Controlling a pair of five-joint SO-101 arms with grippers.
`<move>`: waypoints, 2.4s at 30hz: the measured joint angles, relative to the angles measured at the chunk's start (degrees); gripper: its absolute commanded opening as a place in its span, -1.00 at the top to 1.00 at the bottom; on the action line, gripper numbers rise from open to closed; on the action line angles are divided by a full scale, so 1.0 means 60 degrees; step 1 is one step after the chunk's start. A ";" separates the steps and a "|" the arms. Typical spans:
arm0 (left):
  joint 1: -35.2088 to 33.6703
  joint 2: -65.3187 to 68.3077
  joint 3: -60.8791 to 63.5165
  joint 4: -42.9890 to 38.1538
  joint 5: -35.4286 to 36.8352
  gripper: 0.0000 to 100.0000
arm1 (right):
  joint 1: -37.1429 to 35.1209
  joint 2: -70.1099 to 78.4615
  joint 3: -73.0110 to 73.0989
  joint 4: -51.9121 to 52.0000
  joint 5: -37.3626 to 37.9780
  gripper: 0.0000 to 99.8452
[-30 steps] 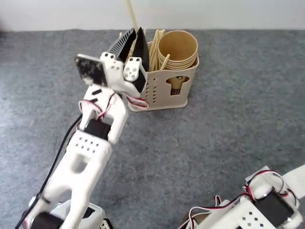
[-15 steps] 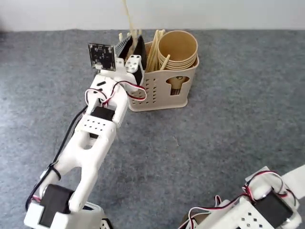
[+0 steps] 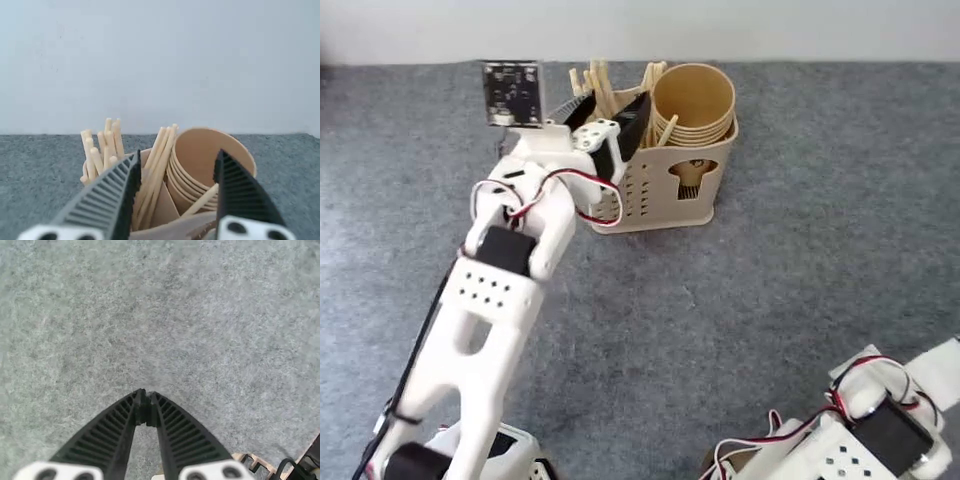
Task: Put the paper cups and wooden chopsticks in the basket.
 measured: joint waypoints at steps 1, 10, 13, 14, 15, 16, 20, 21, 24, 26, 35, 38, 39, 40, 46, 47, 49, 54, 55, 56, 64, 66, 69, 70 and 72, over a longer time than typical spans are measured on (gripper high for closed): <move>0.0000 -0.0220 -0.0029 0.0264 0.0015 0.54 | -0.0147 0.0000 0.0000 0.0000 0.0000 0.98; -0.0073 -0.3707 0.1597 0.1612 0.0073 0.61 | -0.1861 0.0000 0.0000 -0.0029 0.0000 0.98; -0.0234 -0.5509 0.2857 0.1612 0.0073 0.79 | -0.2403 0.0000 0.0000 -0.0205 0.0000 0.98; -0.0249 -0.6110 0.3209 0.1612 0.0073 0.84 | -0.2564 0.0000 0.0000 -0.0278 0.0000 0.98; -0.0249 -0.6740 0.3546 0.1612 0.0073 0.89 | -0.2696 0.0000 0.0000 -0.0366 0.0000 0.98; -0.0249 -0.7297 0.3853 0.1612 0.0029 0.92 | -0.2828 0.0000 0.0000 -0.0484 0.0000 0.98; -0.0249 -0.9099 0.4923 0.1612 -0.0484 0.95 | -0.3385 0.0000 0.0000 -0.1099 0.0000 0.98; -0.0249 -0.9348 0.5128 0.1641 -0.0527 0.95 | -0.3575 0.0000 0.0044 -0.1245 0.0000 0.98; -0.0571 -0.9685 0.5597 0.2051 -0.0586 0.96 | -0.4220 0.0029 0.0513 -0.1773 0.0000 0.98; -0.0835 -0.9700 0.5758 0.2476 -0.0586 0.96 | -0.4645 0.0117 0.0879 -0.2066 0.0000 0.98; -0.1773 -0.9788 0.6432 0.4396 -0.0615 0.97 | -0.5011 0.0132 0.1817 -0.2549 0.0000 0.98; -0.1773 -0.9817 0.6960 0.4542 -0.0615 0.97 | -0.5026 -0.0161 0.1919 -0.2564 -0.0029 0.98; -0.1773 -0.9905 0.7121 0.4542 -0.0615 0.97 | -0.5011 -0.0396 0.1963 -0.2564 -0.0029 0.98; -0.1773 -1.0066 0.7267 0.4571 -0.0615 0.97 | -0.5011 -0.0674 0.1978 -0.2564 -0.0029 0.98; -0.1773 -1.2645 0.8293 0.4747 -0.0615 0.97 | -0.5143 -0.3531 0.2842 -0.2227 -0.0029 0.98; -0.1773 -1.2967 0.8396 0.4835 -0.0615 0.97 | -0.5289 -0.4117 0.3194 -0.2212 -0.0029 0.98; -0.1773 -1.2938 0.8410 0.4894 -0.0615 0.97 | -0.5641 -0.4733 0.3868 -0.2212 -0.0029 0.98; -0.1773 -1.2733 0.8630 0.5070 -0.0615 0.97 | -0.6403 -0.4689 0.4923 -0.2418 -0.0029 0.98; -0.1773 -1.2733 0.8747 0.5158 -0.0615 0.97 | -0.6520 -0.4703 0.5128 -0.2491 -0.0029 0.98; -0.1773 -1.2733 0.8908 0.5260 -0.0630 0.97 | -0.6623 -0.4674 0.5348 -0.2520 -0.0029 0.98; -0.3136 -1.3026 1.1004 0.5070 -0.1465 0.97 | -0.7033 -0.4791 0.6813 -0.2755 -0.0029 0.98; -0.3355 -1.3011 1.1502 0.4952 -0.1846 0.97 | -0.7033 -0.4806 0.7121 -0.3092 -0.0029 0.98; -0.3516 -1.3011 1.1546 0.5231 -0.2242 0.97 | -0.7033 -0.4791 0.7487 -0.3648 -0.0029 0.98; -0.3502 -1.3011 1.1560 0.5363 -0.2330 0.97 | -0.7033 -0.4806 0.7487 -0.3795 -0.0029 0.98; -0.3502 -1.3011 1.1560 0.5626 -0.2447 0.97 | -0.7033 -0.4806 0.7502 -0.3956 0.0015 0.98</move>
